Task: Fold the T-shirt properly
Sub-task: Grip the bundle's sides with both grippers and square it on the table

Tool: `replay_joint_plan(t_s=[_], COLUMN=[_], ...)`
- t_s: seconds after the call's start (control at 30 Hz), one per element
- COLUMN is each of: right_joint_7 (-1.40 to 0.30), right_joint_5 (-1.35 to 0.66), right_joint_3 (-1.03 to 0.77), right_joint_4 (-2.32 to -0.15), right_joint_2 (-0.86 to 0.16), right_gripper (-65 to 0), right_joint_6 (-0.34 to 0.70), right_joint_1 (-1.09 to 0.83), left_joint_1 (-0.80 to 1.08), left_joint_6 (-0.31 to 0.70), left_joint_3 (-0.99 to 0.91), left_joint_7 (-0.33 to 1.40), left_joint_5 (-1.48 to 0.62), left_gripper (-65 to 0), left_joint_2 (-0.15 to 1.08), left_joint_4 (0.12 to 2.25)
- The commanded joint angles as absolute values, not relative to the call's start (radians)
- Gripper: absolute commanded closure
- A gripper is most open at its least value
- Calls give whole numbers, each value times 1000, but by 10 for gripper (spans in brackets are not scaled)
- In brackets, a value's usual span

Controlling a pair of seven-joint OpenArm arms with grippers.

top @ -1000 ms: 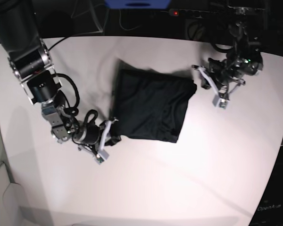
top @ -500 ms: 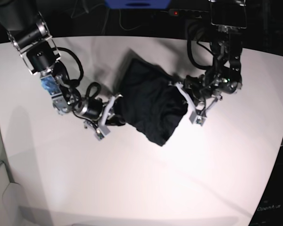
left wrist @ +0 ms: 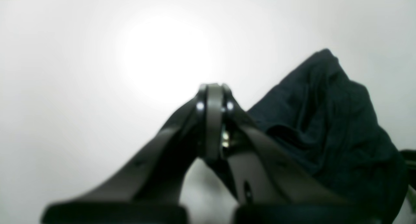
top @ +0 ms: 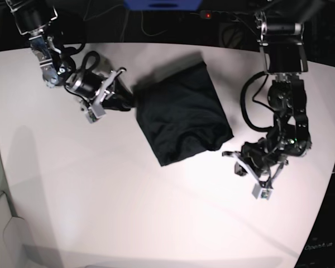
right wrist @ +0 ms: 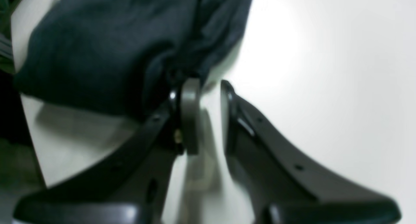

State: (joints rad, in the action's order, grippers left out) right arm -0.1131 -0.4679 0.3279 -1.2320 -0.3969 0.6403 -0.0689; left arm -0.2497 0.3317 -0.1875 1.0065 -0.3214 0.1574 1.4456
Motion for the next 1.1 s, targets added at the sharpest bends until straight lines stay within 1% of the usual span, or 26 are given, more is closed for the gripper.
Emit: replay_joint_plan(t_s=[0.0, 0.13, 0.23, 0.43, 0.53, 0.63, 0.73, 0.87, 1.07], right_joint_7=[-176, -176, -177, -180, -229, -243, -243, -245, -245], right_joint_5=[-421, -421, -421, -421, -421, -421, -421, -421, -421], right_joint_3=[302, 199, 156, 148, 150, 151, 157, 203, 220], right_joint_4=[-1242, -1320, -1379, -1412, -1414, -1414, -1414, -1414, -1442], right_joint_2=[-426, -452, -456, -450, -407, -374, -340, -335, -306], right_gripper=[-131, -131, -131, -131, -131, -131, -131, -131, -131], right_joint_6=[619, 619, 619, 619, 619, 621, 621, 621, 621], right_joint_1=[-94, -136, -139, -102, -99, -99, -105, -110, -183], left_joint_1=[-272, -263, -191, -93, -79, -76, -79, -102, -182], left_joint_6=[338, 340, 340, 340, 340, 337, 334, 332, 332], left_joint_3=[-206, -260, -266, -260, -260, -260, -243, -206, -171], left_joint_7=[1021, 1115, 1124, 1053, 1035, 995, 941, 872, 777], left_joint_5=[-334, -328, -335, -326, -326, -326, -329, -326, -332], left_gripper=[0, 0, 0, 0, 0, 0, 0, 0, 0], left_joint_2=[162, 166, 183, 140, 124, 122, 122, 122, 107], left_joint_4=[1461, 1463, 1468, 1471, 1471, 1465, 1403, 1308, 1148])
